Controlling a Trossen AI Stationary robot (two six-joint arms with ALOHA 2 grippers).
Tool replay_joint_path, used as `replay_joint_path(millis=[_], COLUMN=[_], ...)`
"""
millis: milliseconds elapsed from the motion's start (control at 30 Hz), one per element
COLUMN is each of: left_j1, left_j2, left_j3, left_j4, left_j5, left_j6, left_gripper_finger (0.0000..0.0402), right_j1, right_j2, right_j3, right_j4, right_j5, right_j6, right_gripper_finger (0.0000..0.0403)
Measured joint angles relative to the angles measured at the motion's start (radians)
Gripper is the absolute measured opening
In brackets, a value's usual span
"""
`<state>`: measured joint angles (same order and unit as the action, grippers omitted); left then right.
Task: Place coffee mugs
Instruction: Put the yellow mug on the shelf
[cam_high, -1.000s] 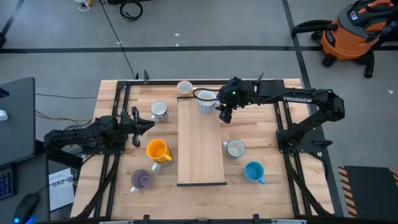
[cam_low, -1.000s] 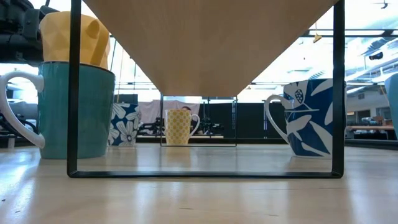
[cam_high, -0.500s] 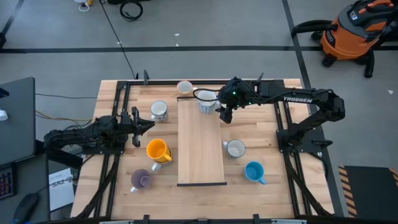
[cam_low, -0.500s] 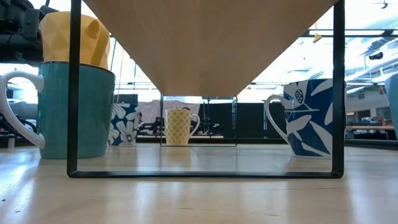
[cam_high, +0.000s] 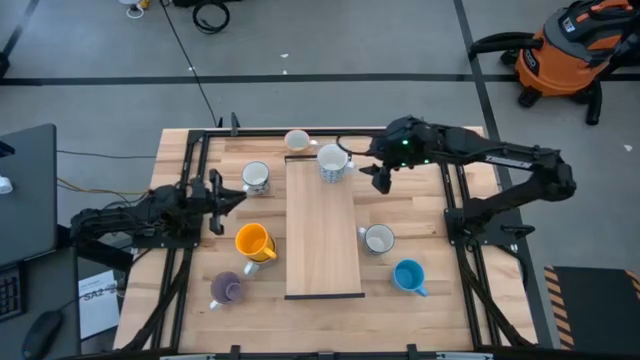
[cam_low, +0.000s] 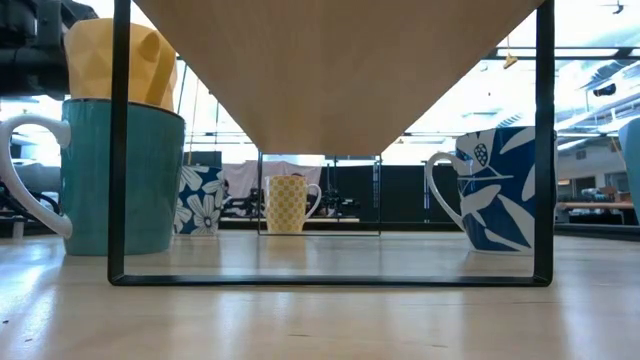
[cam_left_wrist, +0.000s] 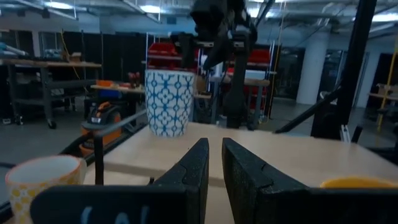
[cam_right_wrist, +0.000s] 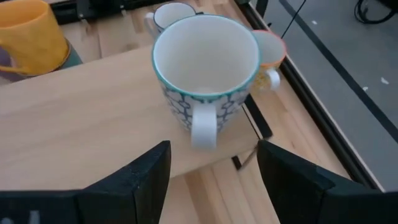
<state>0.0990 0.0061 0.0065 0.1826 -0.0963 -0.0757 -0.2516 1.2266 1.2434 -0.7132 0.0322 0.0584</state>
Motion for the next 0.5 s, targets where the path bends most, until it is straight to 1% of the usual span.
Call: replay_joint_path(millis=[133, 333, 400, 500], left_j1=[0.000, 0.000, 0.000, 0.000], left_j2=[0.000, 0.001, 0.001, 0.016], left_j3=[0.000, 0.000, 0.002, 0.028], left_j4=[0.078, 0.223, 0.256, 0.253], left_j5=[-0.011, -0.160, -0.188, -0.223], left_j6=[-0.037, -0.171, -0.203, -0.220], left_gripper_finger=[0.0052, 0.0057, 0.0065, 0.0082], right_j1=[0.000, 0.000, -0.002, -0.017], right_j2=[-0.056, -0.098, -0.101, -0.101], right_j3=[0.000, 0.000, 0.000, 0.000], right_j4=[-0.042, -0.087, -0.090, -0.084], right_j5=[0.000, 0.012, 0.028, 0.034], right_j6=[0.002, -0.039, -0.064, -0.083], right_gripper_finger=[0.0245, 0.0245, 0.0245, 0.0246])
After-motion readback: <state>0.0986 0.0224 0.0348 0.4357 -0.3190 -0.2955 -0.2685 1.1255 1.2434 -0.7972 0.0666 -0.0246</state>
